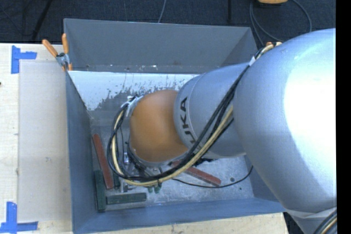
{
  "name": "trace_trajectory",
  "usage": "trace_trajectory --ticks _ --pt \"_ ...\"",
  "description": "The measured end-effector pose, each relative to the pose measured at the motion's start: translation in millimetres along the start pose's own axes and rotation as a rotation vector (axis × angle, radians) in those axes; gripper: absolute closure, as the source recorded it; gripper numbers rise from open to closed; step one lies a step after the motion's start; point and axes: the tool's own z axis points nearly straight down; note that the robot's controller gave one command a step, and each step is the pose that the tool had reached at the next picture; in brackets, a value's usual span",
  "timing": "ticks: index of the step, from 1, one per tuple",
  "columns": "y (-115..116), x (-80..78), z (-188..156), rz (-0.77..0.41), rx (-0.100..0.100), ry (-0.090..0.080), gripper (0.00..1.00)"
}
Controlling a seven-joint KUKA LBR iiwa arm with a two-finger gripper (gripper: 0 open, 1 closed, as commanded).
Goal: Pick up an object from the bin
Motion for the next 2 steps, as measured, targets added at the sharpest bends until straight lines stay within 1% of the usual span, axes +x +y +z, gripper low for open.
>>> trace_trajectory --ticks 1,2 --pt "-80.6 17.3 -64.5 0.032 0.005 -0.001 0.00" --pt "-80.3 17.6 -64.3 0.032 0.004 0.000 0.00"
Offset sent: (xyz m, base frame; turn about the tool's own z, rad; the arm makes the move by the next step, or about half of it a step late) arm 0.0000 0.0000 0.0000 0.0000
